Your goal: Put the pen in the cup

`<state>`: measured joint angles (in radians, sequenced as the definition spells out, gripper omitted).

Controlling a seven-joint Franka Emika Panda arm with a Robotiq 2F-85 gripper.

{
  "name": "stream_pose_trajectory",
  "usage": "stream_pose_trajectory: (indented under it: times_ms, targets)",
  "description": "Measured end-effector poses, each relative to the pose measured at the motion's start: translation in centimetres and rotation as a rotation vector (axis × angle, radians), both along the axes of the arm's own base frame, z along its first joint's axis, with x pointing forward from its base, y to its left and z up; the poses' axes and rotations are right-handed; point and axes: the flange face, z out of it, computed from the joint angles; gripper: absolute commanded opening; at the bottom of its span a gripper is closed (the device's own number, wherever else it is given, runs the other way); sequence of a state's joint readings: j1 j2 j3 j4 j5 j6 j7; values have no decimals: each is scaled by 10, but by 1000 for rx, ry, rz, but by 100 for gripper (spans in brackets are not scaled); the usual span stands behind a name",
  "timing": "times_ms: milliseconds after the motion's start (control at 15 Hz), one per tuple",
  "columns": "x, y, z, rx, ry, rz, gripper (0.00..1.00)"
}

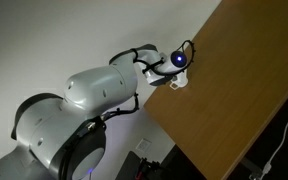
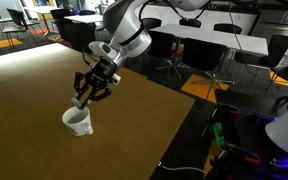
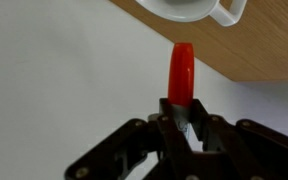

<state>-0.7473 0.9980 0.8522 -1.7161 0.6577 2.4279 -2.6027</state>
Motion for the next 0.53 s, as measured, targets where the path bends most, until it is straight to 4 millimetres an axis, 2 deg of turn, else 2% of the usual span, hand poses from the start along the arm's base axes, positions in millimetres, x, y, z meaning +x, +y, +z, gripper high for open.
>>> stream_pose_trajectory:
  times_ms: [533]
  targets:
    - [34,1,-26,-22,17,-77,6]
